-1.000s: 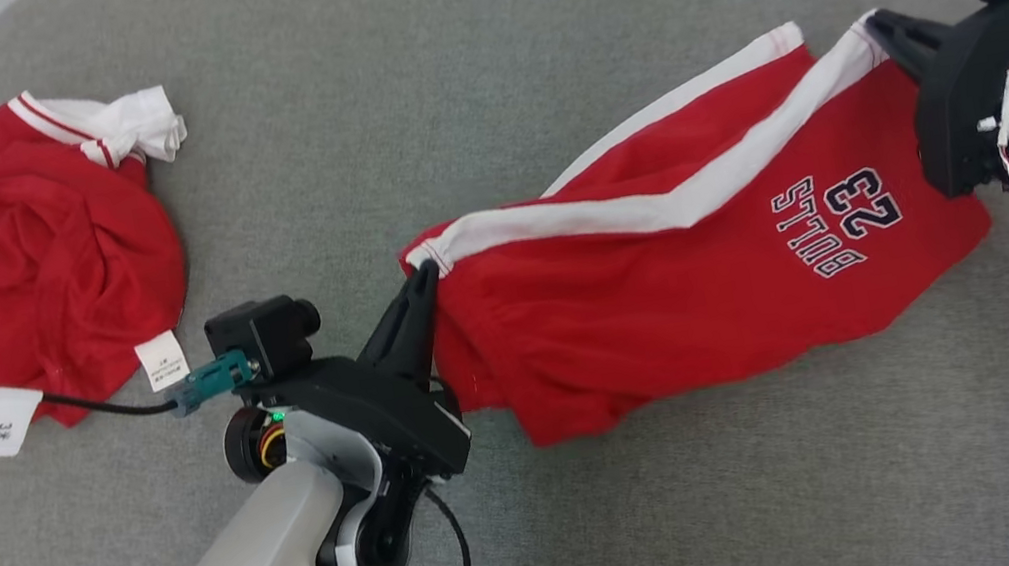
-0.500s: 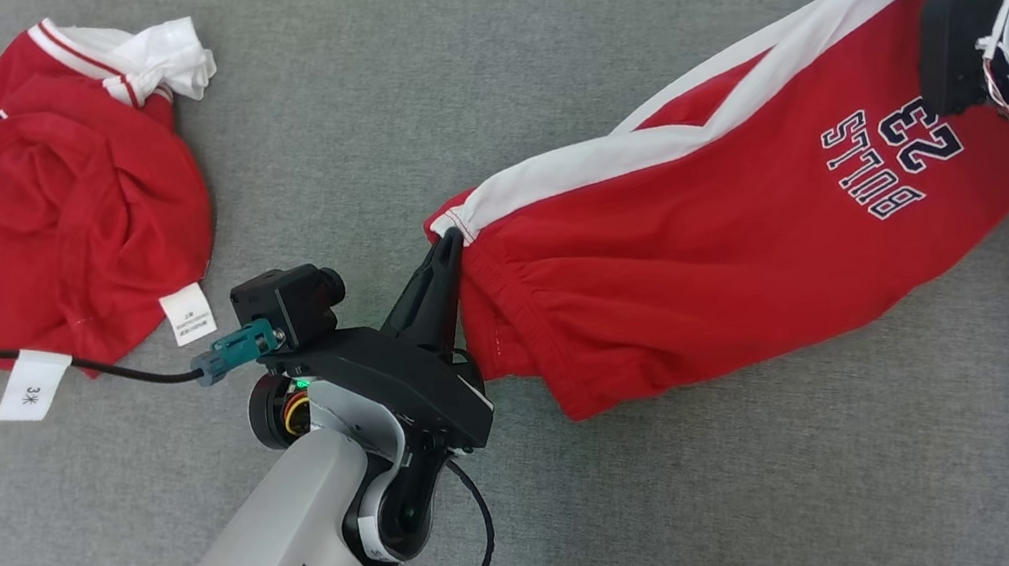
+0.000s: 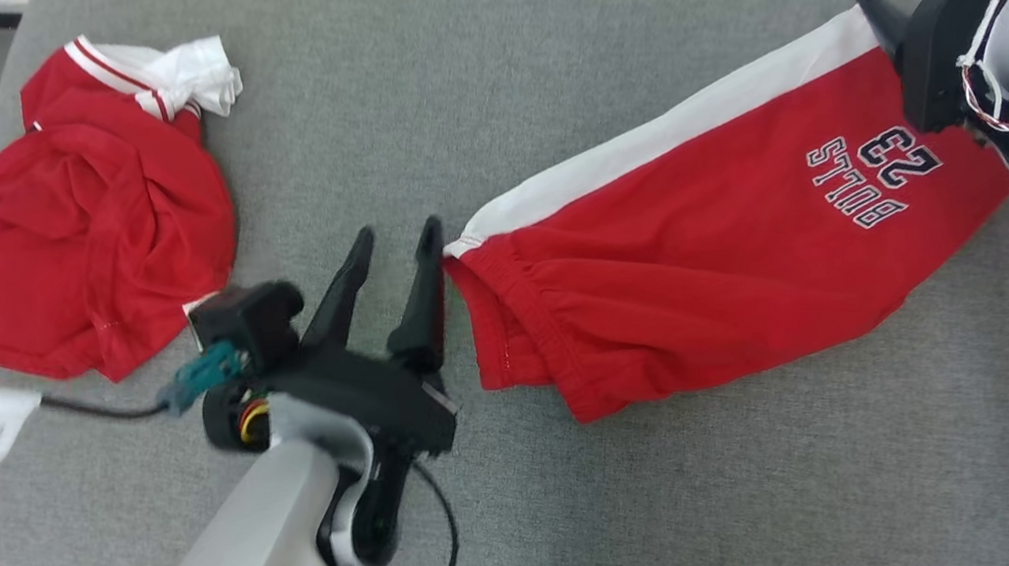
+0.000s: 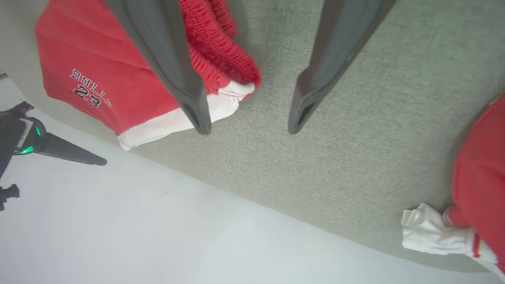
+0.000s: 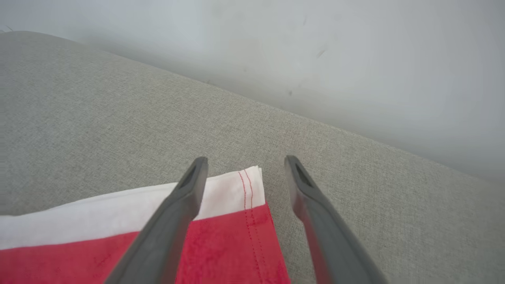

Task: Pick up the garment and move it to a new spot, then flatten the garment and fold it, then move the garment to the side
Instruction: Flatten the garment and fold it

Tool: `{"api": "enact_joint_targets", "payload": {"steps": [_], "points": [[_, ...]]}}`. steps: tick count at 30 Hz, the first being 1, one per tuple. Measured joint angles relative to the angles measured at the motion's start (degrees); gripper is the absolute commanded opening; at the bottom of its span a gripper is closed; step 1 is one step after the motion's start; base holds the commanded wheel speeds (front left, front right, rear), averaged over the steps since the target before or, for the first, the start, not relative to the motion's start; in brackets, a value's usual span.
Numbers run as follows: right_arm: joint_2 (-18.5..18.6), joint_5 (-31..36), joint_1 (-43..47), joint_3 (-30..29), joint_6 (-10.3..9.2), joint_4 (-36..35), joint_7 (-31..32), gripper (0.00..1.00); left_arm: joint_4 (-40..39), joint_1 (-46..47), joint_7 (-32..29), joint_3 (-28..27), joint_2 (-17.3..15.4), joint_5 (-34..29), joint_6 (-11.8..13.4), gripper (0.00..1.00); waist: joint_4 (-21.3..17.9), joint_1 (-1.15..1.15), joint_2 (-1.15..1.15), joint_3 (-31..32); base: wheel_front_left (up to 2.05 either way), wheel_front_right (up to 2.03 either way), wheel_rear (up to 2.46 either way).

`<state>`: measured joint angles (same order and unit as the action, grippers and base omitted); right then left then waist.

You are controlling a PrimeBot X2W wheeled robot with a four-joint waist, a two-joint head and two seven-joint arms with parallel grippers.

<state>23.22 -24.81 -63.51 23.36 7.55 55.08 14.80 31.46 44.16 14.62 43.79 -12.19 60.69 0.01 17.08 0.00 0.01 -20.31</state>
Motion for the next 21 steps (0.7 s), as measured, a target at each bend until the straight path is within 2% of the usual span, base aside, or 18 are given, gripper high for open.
{"api": "enact_joint_targets", "payload": {"steps": [3,5,9,17,21], "points": [[-0.15,-1.18,0.41,-0.34,0.00,1.87,3.65,1.00,-3.36,-3.64,0.37,-2.92,-1.46,-4.02,1.37,1.00,-0.41,-0.01,0.00,1.54,0.00,0.00,0.00],[0.13,-2.43,1.46,-0.46,0.00,2.35,5.61,1.00,-6.68,-6.11,0.42,-4.11,-3.19,-10.38,3.08,1.00,-0.69,-0.01,0.00,2.64,0.00,0.00,0.00],[0.88,-4.34,3.67,-1.11,0.00,3.46,8.51,1.00,-13.88,-14.67,0.42,-7.82,-4.48,-17.93,4.76,1.00,-1.09,-0.01,0.00,4.67,0.00,0.00,0.00],[1.68,-5.93,6.17,-3.41,0.00,6.77,13.37,1.00,-21.72,-26.30,0.43,-11.28,-8.20,-25.06,3.39,1.00,0.25,-0.02,-0.01,5.86,0.00,0.00,0.00],[2.59,-5.84,6.21,-4.59,0.00,7.55,13.91,1.00,-25.24,-30.19,0.43,-14.60,-8.26,-26.73,2.53,1.00,1.70,-0.02,-0.01,5.48,0.00,0.00,0.00]]}}
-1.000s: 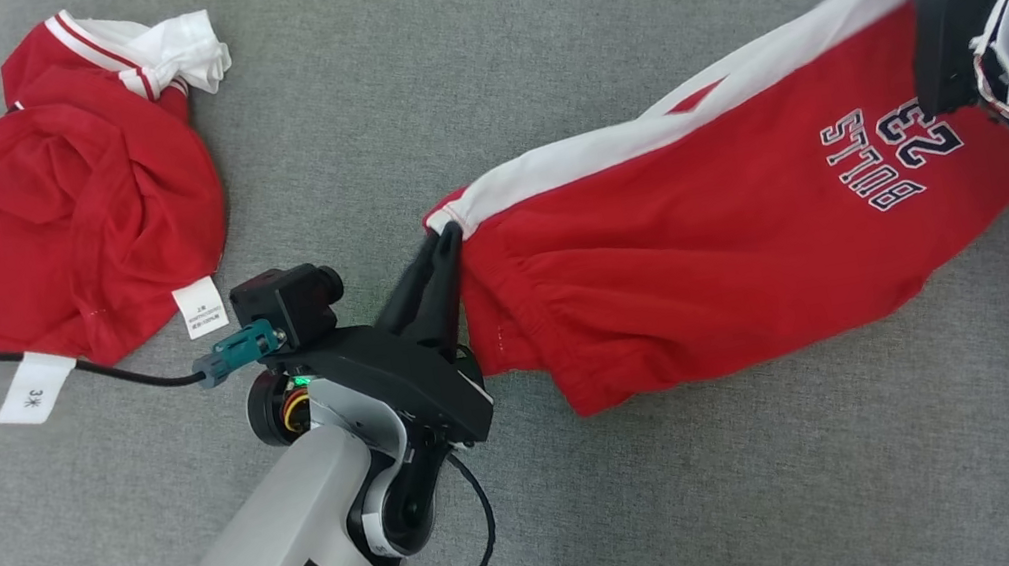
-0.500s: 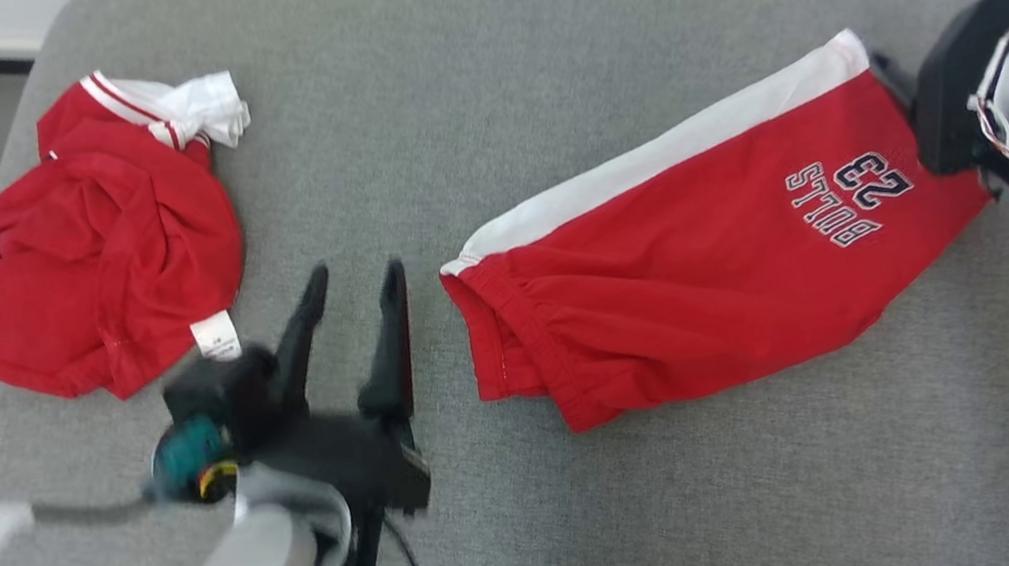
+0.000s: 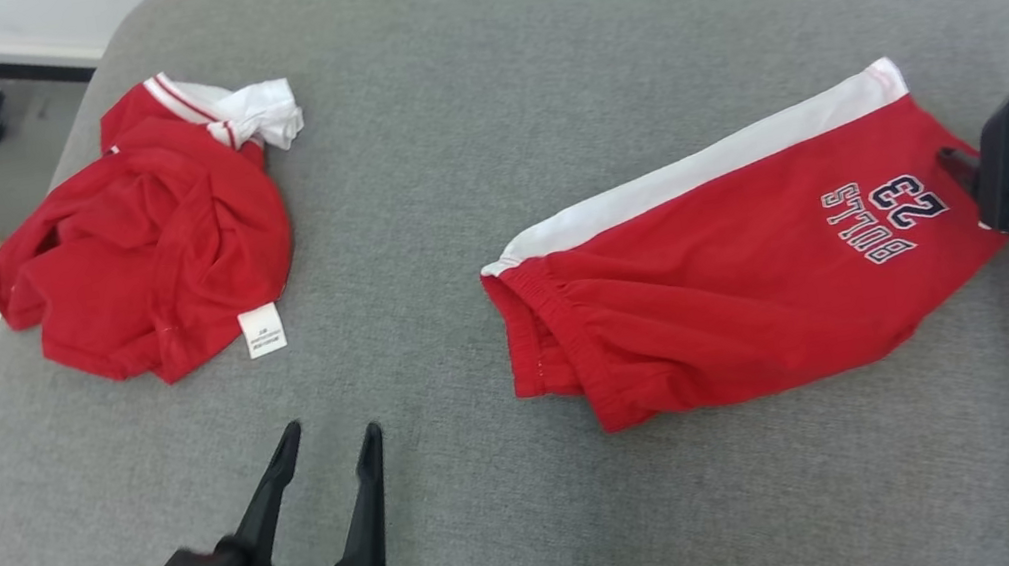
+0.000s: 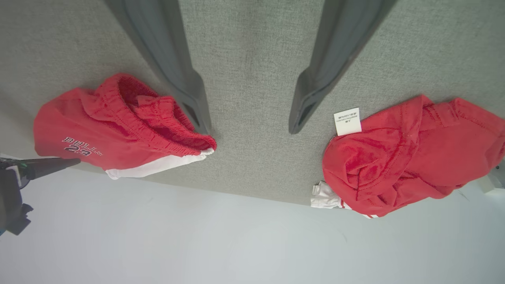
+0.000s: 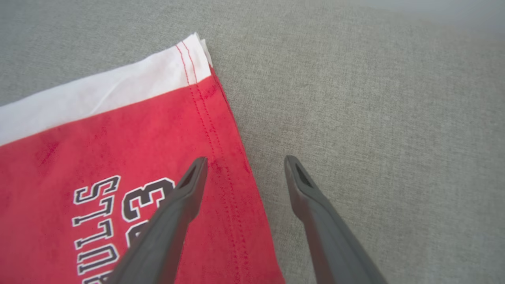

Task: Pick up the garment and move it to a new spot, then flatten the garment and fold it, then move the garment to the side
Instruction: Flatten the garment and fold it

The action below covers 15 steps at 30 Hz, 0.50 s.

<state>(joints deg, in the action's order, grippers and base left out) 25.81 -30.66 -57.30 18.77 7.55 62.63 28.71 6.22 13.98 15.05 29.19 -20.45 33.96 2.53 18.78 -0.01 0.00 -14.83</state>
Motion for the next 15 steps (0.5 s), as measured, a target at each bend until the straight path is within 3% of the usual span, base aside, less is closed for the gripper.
{"api": "enact_joint_targets", "payload": {"steps": [14,15], "points": [[-0.65,2.29,-2.38,0.08,-0.26,0.57,7.30,1.00,-1.16,-3.91,0.00,-4.83,3.97,-3.03,-3.19,1.00,3.15,0.01,0.00,-3.79,0.00,0.00,0.00],[-0.79,1.94,-2.29,0.37,-0.27,-0.02,8.11,0.72,-0.98,-4.02,0.00,-4.99,4.13,-3.22,-3.57,1.00,3.11,0.01,0.00,-3.83,0.00,0.00,0.00]]}}
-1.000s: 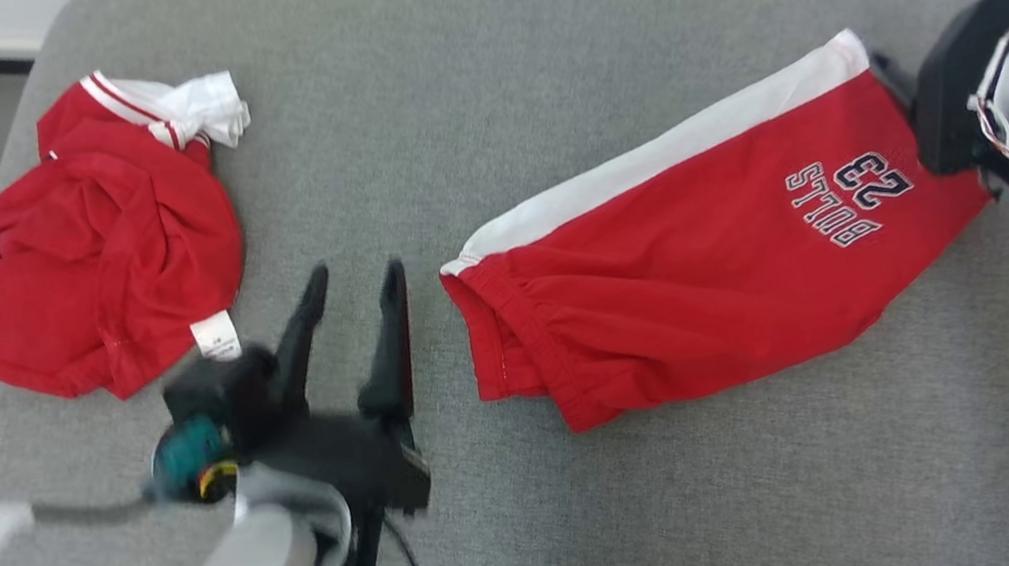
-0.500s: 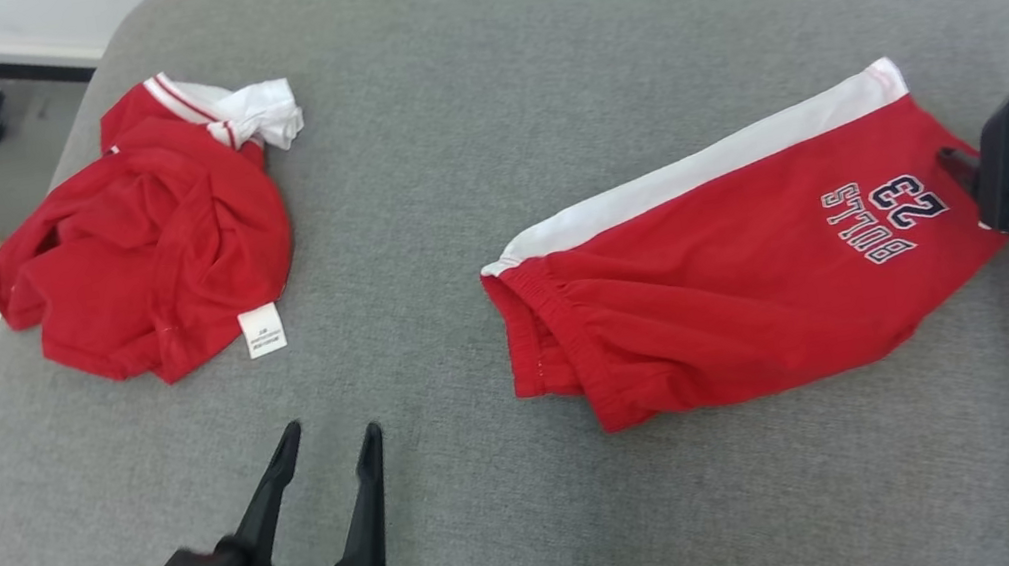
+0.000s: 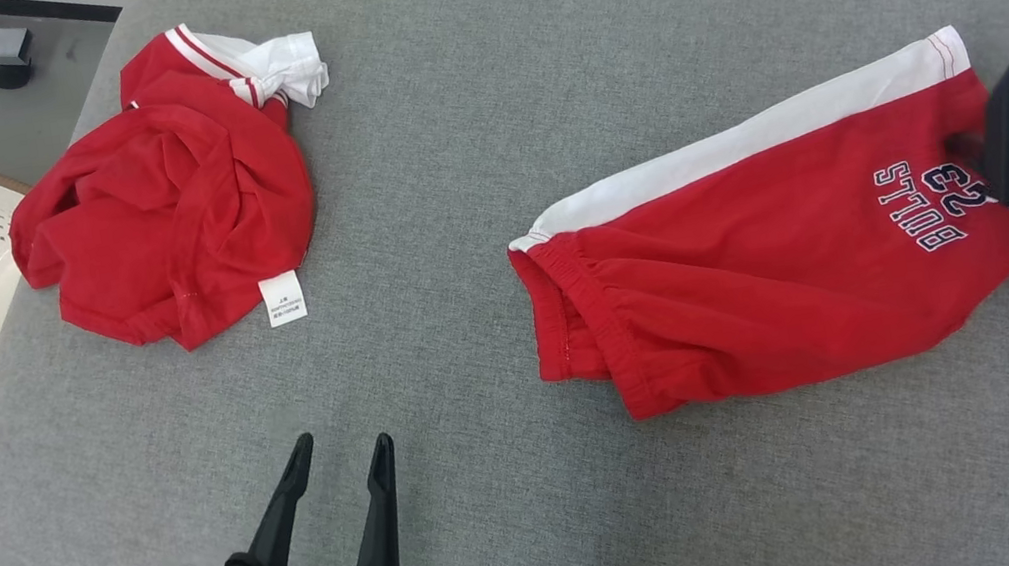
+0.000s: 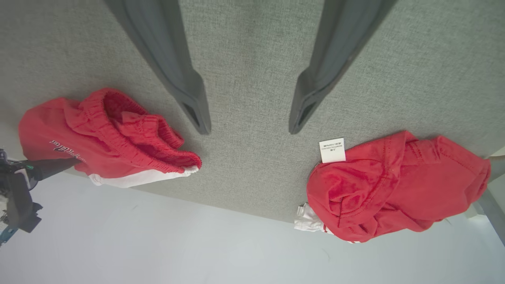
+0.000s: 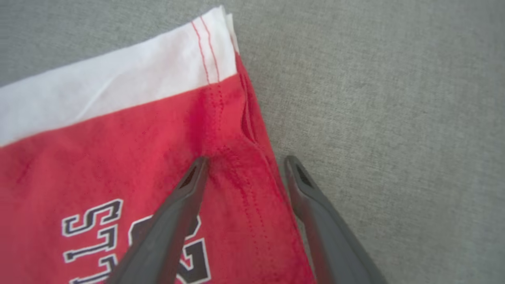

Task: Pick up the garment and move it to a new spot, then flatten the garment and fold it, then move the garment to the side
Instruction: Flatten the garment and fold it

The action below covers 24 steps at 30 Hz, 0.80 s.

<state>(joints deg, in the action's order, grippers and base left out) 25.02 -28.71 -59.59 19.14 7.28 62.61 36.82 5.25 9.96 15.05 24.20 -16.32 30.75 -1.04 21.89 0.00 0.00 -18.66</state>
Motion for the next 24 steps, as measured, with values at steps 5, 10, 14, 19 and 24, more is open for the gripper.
{"api": "enact_joint_targets", "payload": {"steps": [5,10,14,19,24], "points": [[0.27,-0.60,1.92,1.25,0.12,-3.26,0.47,0.00,0.89,-0.18,0.00,-0.65,1.02,-0.90,-0.59,1.00,-0.40,0.00,0.00,0.41,0.00,0.00,0.00],[1.37,-1.07,3.90,0.60,0.31,-4.69,-1.24,0.00,1.70,-0.40,0.00,-1.01,1.43,-1.31,-1.42,1.00,-1.17,0.01,0.00,1.46,0.00,0.00,0.00],[2.13,-0.81,5.65,-0.67,0.31,-4.78,-2.57,0.00,2.38,-0.60,0.00,-1.11,1.46,-1.57,-1.48,1.00,-1.80,0.00,0.00,2.44,0.00,0.00,0.00],[2.89,-0.87,9.53,-3.28,0.30,-6.57,-4.95,0.00,3.39,-0.98,-0.16,-0.81,1.64,-1.56,-1.40,1.00,-3.02,0.01,0.01,4.48,0.00,0.00,0.00],[4.88,-0.23,13.33,-6.44,0.29,-8.88,-7.16,0.00,3.87,-1.75,-0.63,-0.86,1.44,-0.81,-1.22,1.00,-4.91,0.01,0.01,6.23,0.00,0.00,0.00]]}}
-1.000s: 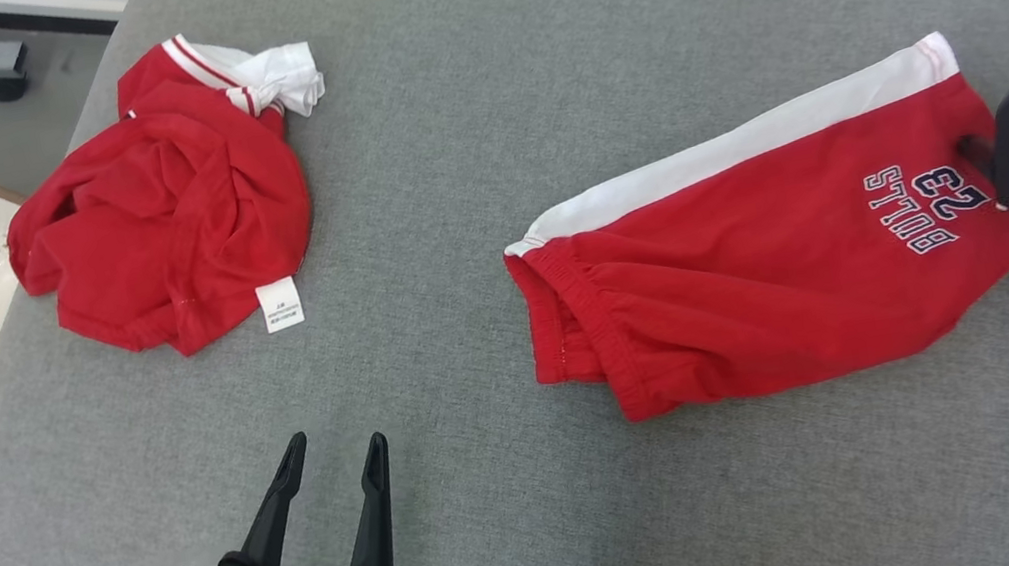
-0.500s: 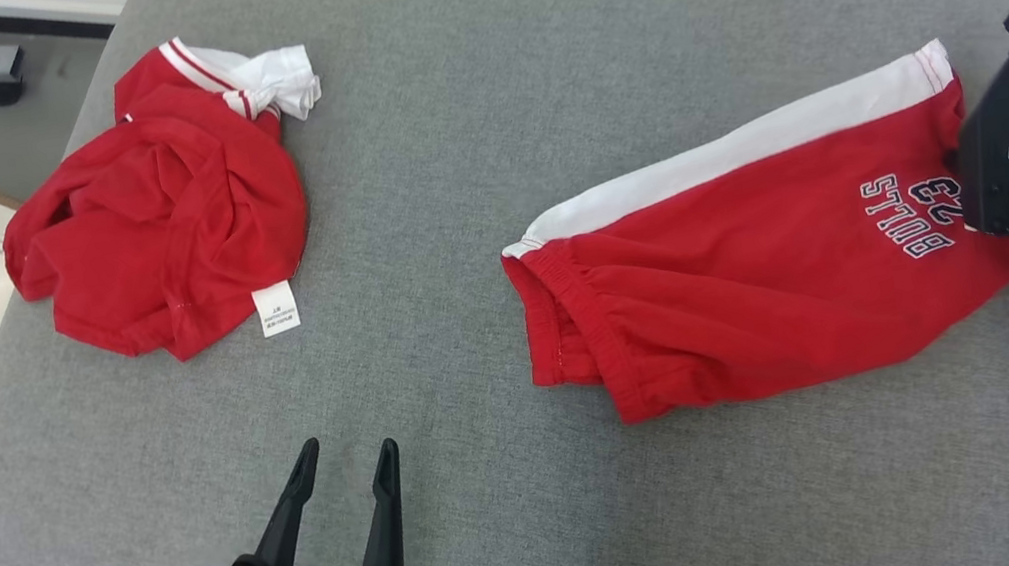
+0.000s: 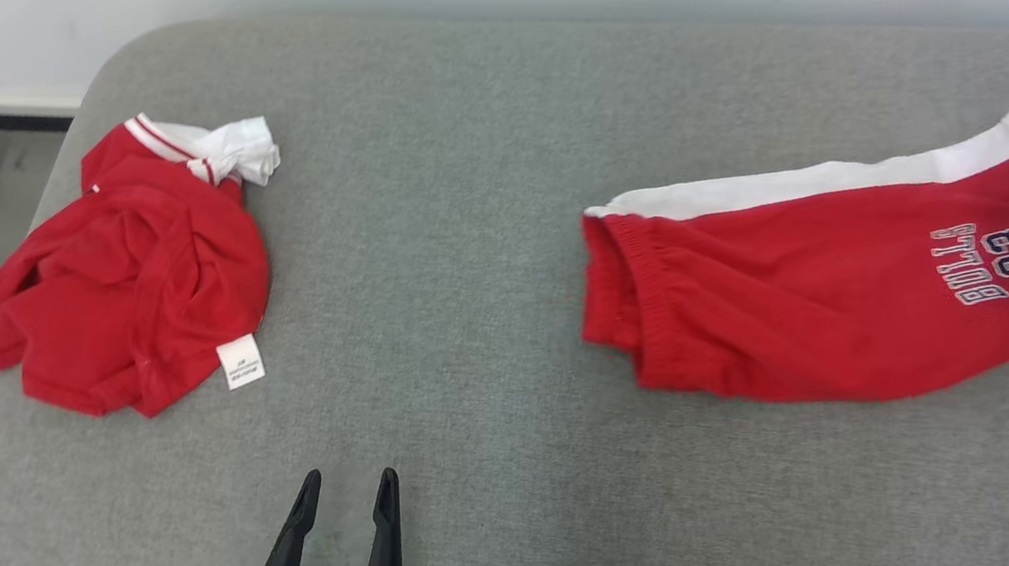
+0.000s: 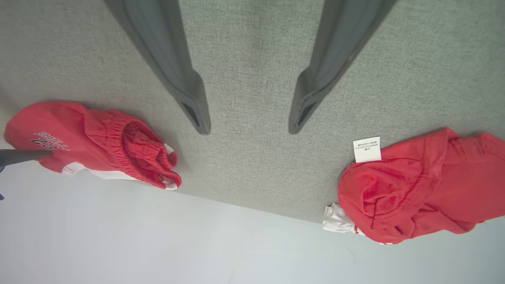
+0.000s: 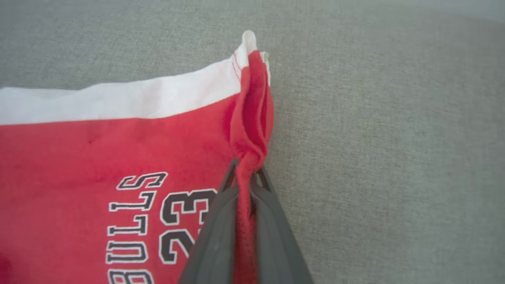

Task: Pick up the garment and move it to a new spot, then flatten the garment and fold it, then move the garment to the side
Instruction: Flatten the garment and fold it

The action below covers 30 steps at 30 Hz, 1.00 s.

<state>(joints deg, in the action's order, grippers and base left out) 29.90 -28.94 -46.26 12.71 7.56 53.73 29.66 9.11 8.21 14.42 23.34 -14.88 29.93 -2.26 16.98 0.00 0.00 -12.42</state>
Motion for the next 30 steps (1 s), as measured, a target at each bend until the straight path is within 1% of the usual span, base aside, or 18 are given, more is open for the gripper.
{"api": "enact_joint_targets", "payload": {"steps": [2,7,10,16,18,21,26,30], "points": [[1.24,1.27,1.62,-2.81,0.00,-0.70,-1.55,0.00,0.05,-0.07,-0.15,-0.01,-0.05,0.32,0.08,1.00,-1.15,0.00,0.00,0.98,0.00,0.00,0.00],[2.00,4.69,3.83,-6.47,0.00,-1.26,-1.94,0.00,-0.03,-0.99,-0.42,0.11,-0.29,0.49,0.27,1.00,-2.68,0.00,0.00,2.79,0.00,0.00,0.00],[2.60,6.84,4.77,-9.96,0.00,-1.45,-2.31,0.00,-0.02,-1.16,-0.75,0.19,-0.38,0.71,0.54,1.00,-3.37,0.00,0.00,3.83,0.00,0.00,0.00],[2.01,12.68,6.44,-15.33,0.00,-3.93,-0.86,0.00,-0.03,-1.41,-1.43,0.32,-0.60,1.04,0.98,1.00,-4.29,-0.01,0.00,5.53,0.00,0.00,0.00],[0.90,14.03,7.36,-16.79,0.00,-5.69,-0.19,0.00,-0.02,-1.54,-1.71,0.41,-0.68,1.15,1.02,1.00,-4.46,-0.01,0.00,6.05,0.00,0.00,0.00],[-1.76,15.46,8.47,-17.90,0.00,-9.17,1.66,0.00,0.09,-2.25,-1.90,0.69,-0.65,1.37,1.05,1.00,-4.53,-0.01,0.00,6.82,0.00,0.00,0.00],[-7.61,15.26,10.05,-17.84,0.00,-15.81,6.39,0.00,0.03,-2.43,-1.94,0.97,-0.59,1.60,1.24,1.00,-4.59,-0.01,-0.01,8.01,0.00,0.00,0.00],[-10.62,16.40,10.02,-17.73,0.00,-19.37,9.61,0.00,-0.02,-2.66,-2.13,1.12,-0.74,1.82,1.24,1.00,-4.61,-0.01,0.00,8.33,0.00,0.00,0.00]]}}
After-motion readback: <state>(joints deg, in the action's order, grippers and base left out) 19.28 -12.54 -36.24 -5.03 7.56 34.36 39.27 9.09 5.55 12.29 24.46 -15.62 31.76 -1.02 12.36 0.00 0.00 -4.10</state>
